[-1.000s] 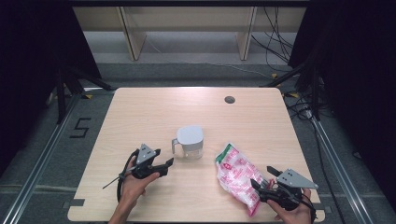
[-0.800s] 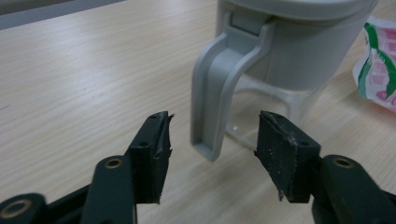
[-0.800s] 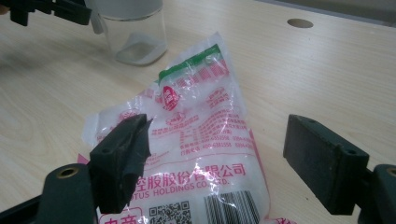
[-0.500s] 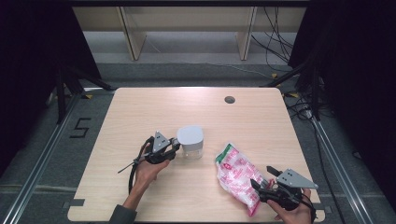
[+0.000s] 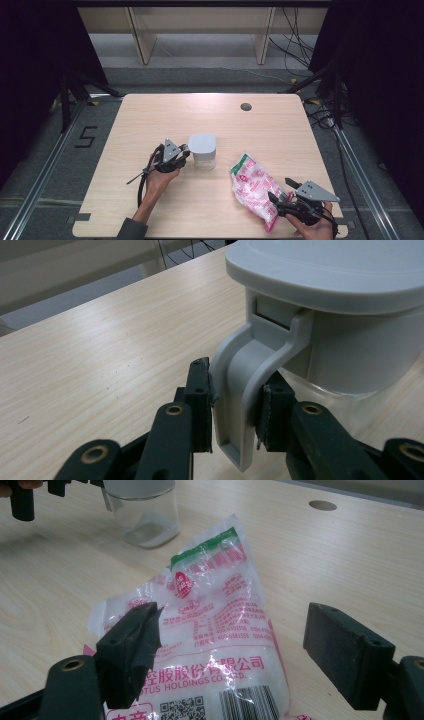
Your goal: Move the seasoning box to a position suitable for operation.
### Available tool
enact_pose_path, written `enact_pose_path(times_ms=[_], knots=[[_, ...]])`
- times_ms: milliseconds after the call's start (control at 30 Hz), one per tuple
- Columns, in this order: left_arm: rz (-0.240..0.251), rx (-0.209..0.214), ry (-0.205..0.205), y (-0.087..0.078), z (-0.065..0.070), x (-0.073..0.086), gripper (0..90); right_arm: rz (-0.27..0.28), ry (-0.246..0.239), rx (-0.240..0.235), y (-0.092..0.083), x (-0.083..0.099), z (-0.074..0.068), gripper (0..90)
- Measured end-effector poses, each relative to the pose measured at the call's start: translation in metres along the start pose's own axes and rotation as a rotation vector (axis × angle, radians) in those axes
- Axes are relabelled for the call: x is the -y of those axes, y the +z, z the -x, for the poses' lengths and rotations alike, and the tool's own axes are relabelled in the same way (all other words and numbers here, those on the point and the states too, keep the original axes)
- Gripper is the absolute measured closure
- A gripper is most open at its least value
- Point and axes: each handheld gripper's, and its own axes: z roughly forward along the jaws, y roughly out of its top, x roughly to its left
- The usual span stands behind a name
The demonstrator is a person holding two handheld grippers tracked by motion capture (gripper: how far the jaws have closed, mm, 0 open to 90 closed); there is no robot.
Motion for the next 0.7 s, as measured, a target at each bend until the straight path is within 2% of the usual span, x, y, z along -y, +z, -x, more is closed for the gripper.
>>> enact_pose_path(times_ms=[67,100,267,400,467,533,567,600,700], knots=[[0.003,0.023,-0.013,-0.002,0.000,0.002,71.1,-0.001,0.017,-0.001,0.000,0.000,-0.001,23.4],[0.002,0.028,-0.013,-0.003,0.001,0.002,71.0,0.003,-0.002,-0.009,0.001,0.000,-0.001,23.4],[0.000,0.050,0.003,-0.006,0.006,0.002,70.7,0.005,-0.004,-0.006,0.001,0.000,0.000,23.4],[0.003,0.072,-0.006,-0.005,0.010,0.001,70.5,0.003,-0.007,-0.008,0.001,0.000,-0.001,23.4],[0.007,0.077,0.003,-0.005,0.011,0.001,70.4,0.006,-0.008,-0.010,0.001,0.000,-0.001,23.4],[-0.011,0.061,0.054,-0.005,0.011,-0.001,69.9,0.002,0.010,-0.018,0.002,0.000,-0.002,23.4],[-0.017,0.053,0.105,-0.003,0.009,-0.005,69.7,0.004,-0.005,-0.015,0.002,0.000,-0.001,23.4],[-0.018,0.064,0.089,-0.003,0.009,-0.005,69.8,0.004,-0.007,-0.010,0.001,0.000,-0.001,23.4],[0.003,0.075,0.080,-0.004,0.006,-0.002,70.2,0.003,-0.012,-0.011,0.001,0.000,0.000,23.4]])
